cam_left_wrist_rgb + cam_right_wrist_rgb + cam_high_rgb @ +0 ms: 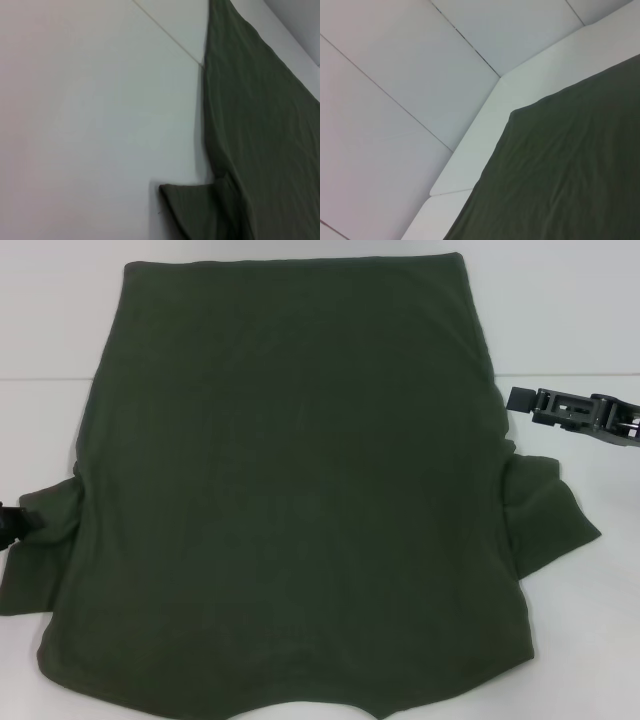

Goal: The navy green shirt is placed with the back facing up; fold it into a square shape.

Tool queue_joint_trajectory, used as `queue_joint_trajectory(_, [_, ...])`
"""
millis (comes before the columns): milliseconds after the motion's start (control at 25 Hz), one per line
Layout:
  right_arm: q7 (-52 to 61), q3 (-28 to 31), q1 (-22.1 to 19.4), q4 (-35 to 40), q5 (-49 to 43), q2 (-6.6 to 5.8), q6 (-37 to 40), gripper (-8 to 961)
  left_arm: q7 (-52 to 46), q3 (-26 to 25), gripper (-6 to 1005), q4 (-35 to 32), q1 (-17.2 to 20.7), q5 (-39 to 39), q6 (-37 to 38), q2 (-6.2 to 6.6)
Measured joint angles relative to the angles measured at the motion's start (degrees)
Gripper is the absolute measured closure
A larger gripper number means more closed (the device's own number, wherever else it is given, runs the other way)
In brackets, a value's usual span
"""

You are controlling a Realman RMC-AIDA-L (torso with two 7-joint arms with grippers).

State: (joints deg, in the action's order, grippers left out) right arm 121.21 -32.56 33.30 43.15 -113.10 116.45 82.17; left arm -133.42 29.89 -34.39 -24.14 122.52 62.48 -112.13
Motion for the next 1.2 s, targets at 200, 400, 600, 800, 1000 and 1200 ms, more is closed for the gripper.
queue_joint_trajectory(200, [0.07, -0.01, 0.01, 0.0, 0.98, -0.09, 0.08, 100, 0.0, -0.09, 873, -0.74, 0.09, 0.0, 0.09, -0.01])
queue_joint_trajectory(400, [0.06, -0.04, -0.03, 0.0, 1.5, -0.42, 0.42, 101, 0.5, 0.13, 960, -1.04, 0.07, 0.05, 0.05, 0.05])
queue_joint_trajectory(600, [0.06, -0.05, -0.06, 0.0, 1.5, -0.44, 0.45, 103, 3.4, 0.23, 1001, -3.23, -0.01, 0.81, 0.01, 0.0])
queue_joint_trajectory(800, [0.03, -0.05, -0.16, -0.04, 1.5, -0.52, 0.32, 104, 3.76, 0.34, 1002, -7.32, -0.39, 4.4, -0.59, -0.1])
queue_joint_trajectory(1000, [0.01, -0.05, -0.17, -0.12, 1.49, -0.53, 0.23, 105, 2.68, 0.34, 1001, -11.91, -1.32, 8.34, -1.76, -0.8])
queue_joint_trajectory(1200, [-0.01, -0.05, -0.14, -0.17, 1.48, -0.53, 0.24, 107, -1.82, 0.28, 1000, -12.2, -3.5, 14.91, -2.73, -0.05])
